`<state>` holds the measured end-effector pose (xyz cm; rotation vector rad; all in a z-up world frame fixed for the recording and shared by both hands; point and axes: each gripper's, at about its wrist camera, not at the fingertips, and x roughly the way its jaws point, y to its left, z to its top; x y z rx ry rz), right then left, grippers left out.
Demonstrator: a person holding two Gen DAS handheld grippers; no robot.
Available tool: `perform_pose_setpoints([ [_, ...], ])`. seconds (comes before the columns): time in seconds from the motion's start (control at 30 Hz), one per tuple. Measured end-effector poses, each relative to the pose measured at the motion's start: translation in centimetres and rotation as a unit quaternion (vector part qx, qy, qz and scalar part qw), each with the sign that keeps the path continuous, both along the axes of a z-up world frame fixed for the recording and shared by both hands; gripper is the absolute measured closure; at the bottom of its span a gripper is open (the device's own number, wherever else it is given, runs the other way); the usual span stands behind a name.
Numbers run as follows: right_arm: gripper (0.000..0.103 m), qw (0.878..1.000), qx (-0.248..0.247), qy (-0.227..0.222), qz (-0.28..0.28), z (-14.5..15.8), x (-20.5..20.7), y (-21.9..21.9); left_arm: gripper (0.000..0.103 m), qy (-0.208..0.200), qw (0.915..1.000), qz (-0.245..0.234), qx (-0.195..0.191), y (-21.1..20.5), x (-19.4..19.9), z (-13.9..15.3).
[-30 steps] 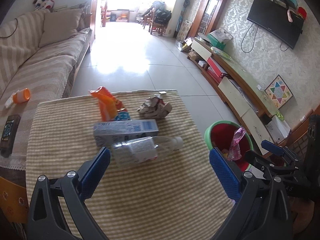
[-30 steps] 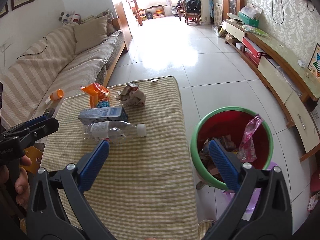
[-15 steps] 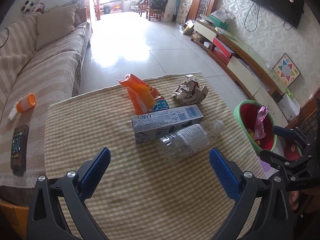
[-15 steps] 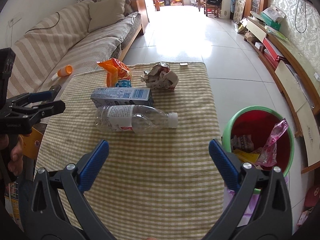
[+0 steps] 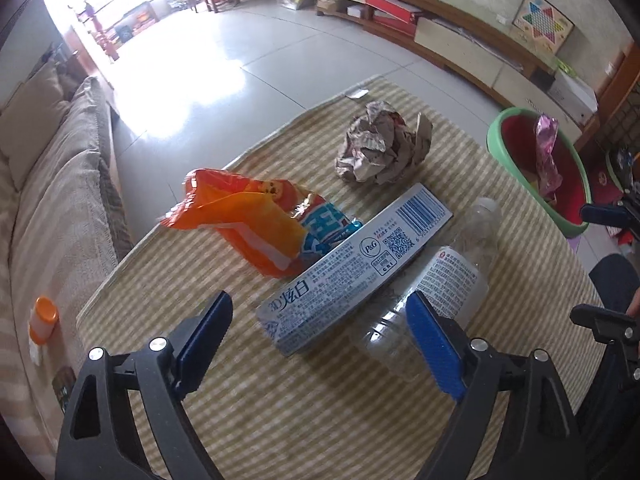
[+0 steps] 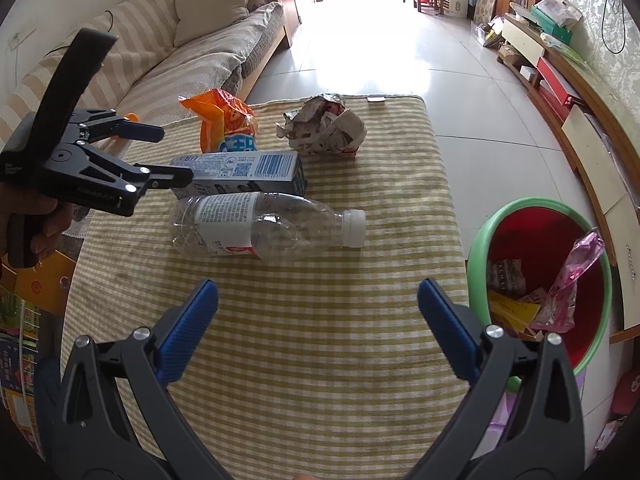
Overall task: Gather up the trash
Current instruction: 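Move both tools back over the table toward the toothpaste box and bottle, then grasp the white toothpaste box with the left tool while the right tool grasps the water bottle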
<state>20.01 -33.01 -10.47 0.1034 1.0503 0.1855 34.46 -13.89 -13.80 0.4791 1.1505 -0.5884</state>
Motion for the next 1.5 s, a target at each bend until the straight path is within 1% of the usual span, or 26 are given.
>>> perform_pose_setpoints([
  [0.03,0.005,1.0,0.001,0.001,0.0,-0.1,0.1,0.1,0.02,0.011,0.9999,-0.007,0.004,-0.2,0.3,-0.6],
  [0.07,0.005,1.0,0.002,0.002,0.001,-0.1,0.1,0.1,0.023,0.025,0.9996,-0.011,0.005,-0.3,0.6,-1.2],
  [0.13,0.005,1.0,0.003,0.002,0.001,-0.2,0.2,0.1,0.026,0.035,0.9992,-0.013,0.011,-0.3,1.1,-1.9],
  [0.17,0.005,1.0,0.004,0.004,0.001,-0.3,0.2,0.0,0.032,0.038,0.999,-0.016,0.016,-0.3,1.3,-2.3],
  [0.2,0.005,1.0,0.005,0.005,0.001,-0.3,0.2,-0.1,0.035,0.044,0.9987,-0.02,0.019,-0.3,1.4,-2.6],
  [0.37,0.005,1.0,0.007,0.009,-0.001,-0.7,0.5,-0.4,0.035,0.072,0.997,-0.025,0.018,-0.4,1.5,-4.0],
  [0.47,0.005,1.0,0.008,0.011,0.001,-0.8,0.8,-0.3,0.039,0.081,0.9964,-0.021,0.015,-0.3,1.1,-4.7],
  [0.53,0.005,1.0,0.011,0.012,0.003,-0.8,0.9,-0.3,0.04,0.078,0.9968,-0.011,0.007,-0.1,1.0,-4.9],
  [0.6,0.005,1.0,0.016,0.013,0.005,-0.8,0.9,-0.2,0.047,0.078,0.9969,0.002,-0.008,0.4,0.8,-4.8],
  [0.7,0.005,0.999,0.026,0.019,0.005,-1.0,1.0,0.1,0.055,0.083,0.9959,0.022,-0.029,1.4,0.5,-4.5],
  [0.8,0.005,0.999,0.038,0.023,0.005,-1.1,1.0,0.6,0.06,0.088,0.9949,0.027,-0.041,2.1,-0.5,-4.4],
  [0.93,0.005,0.998,0.061,0.03,0.002,-1.2,1.2,1.1,0.063,0.099,0.9928,0.038,-0.057,2.8,-1.9,-4.3],
  [1.03,0.005,0.996,0.08,0.039,-0.007,-1.4,1.6,1.5,0.064,0.117,0.9888,0.042,-0.083,3.4,-3.3,-4.4],
  [1.13,0.005,0.995,0.09,0.046,-0.018,-1.6,1.9,1.8,0.064,0.125,0.9873,0.043,-0.088,3.5,-4.6,-4.6],
  [1.23,0.005,0.994,0.092,0.054,-0.031,-2.0,1.9,1.9,0.064,0.139,0.9829,0.063,-0.103,3.9,-5.9,-4.7],
  [1.3,0.005,0.993,0.094,0.063,-0.038,-2.5,2.0,1.8,0.064,0.14,0.9812,0.079,-0.107,4.2,-6.9,-4.8],
  [1.4,0.005,0.989,0.117,0.072,-0.051,-3.3,1.9,1.7,0.065,0.14,0.9773,0.108,-0.117,4.7,-8.0,-4.9],
  [1.5,0.005,0.983,0.143,0.085,-0.074,-4.0,2.3,1.6,0.065,0.136,0.9716,0.149,-0.124,5.1,-9.0,-5.1],
])
